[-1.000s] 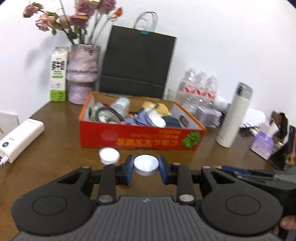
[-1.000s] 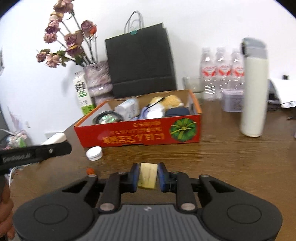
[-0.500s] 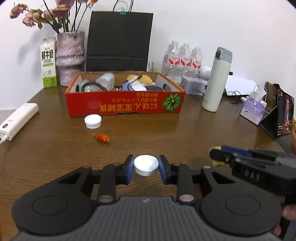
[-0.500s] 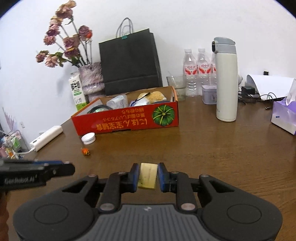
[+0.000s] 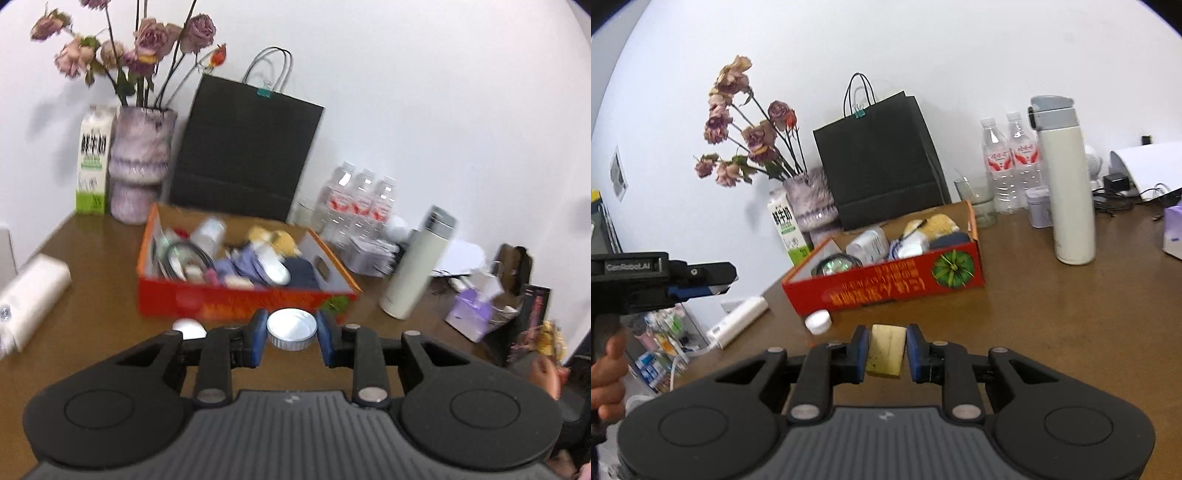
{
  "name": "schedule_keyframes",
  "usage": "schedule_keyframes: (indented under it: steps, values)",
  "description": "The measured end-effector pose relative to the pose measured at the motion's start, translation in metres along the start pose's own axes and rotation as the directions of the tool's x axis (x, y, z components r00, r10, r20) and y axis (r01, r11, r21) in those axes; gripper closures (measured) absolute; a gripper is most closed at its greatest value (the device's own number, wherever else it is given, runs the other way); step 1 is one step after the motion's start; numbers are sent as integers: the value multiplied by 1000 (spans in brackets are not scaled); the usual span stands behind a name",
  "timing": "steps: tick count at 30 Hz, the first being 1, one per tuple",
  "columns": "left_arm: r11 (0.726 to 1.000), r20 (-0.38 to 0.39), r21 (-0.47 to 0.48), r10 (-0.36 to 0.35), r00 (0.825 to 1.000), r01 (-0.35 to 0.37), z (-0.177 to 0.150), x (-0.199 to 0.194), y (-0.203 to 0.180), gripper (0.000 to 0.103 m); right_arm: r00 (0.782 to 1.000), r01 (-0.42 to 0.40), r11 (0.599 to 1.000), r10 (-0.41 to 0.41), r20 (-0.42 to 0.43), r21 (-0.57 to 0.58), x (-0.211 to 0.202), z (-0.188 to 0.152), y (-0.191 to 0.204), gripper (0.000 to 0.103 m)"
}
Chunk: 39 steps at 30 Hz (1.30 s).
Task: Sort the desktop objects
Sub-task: 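Carry the cap with the left tool while the right tool carries the yellow block over the box, then open both tools to drop the cap and yellow block into the box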
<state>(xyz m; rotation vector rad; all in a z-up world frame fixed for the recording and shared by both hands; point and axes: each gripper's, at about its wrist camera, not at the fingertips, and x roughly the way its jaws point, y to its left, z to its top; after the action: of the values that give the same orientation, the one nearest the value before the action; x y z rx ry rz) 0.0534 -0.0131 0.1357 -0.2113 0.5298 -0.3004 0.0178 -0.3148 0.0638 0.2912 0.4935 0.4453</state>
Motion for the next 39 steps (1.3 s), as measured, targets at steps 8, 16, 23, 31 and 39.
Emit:
schedule_keyframes:
  steps: [8, 16, 23, 31, 39]
  values:
    - [955, -66, 203, 233, 970, -216, 52, 136, 42, 74, 999, -40, 998, 40, -11, 50, 100, 87, 2, 82]
    - [958, -184, 224, 222, 958, -179, 60, 217, 75, 73, 978, 57, 998, -48, -201, 37, 235, 120, -5, 82]
    - [938, -150, 310, 206, 967, -152, 56, 226, 73, 46, 965, 69, 995, -47, -257, 76, 271, 108, -17, 79]
    - [954, -92, 220, 230, 969, -206, 71, 180, 64, 25, 974, 111, 994, -111, -195, -15, 235, 117, 4, 58]
    - [955, -29, 73, 291, 956, -288, -5, 90, 45, 3, 959, 185, 973, -210, -192, -138, 179, 57, 26, 43]
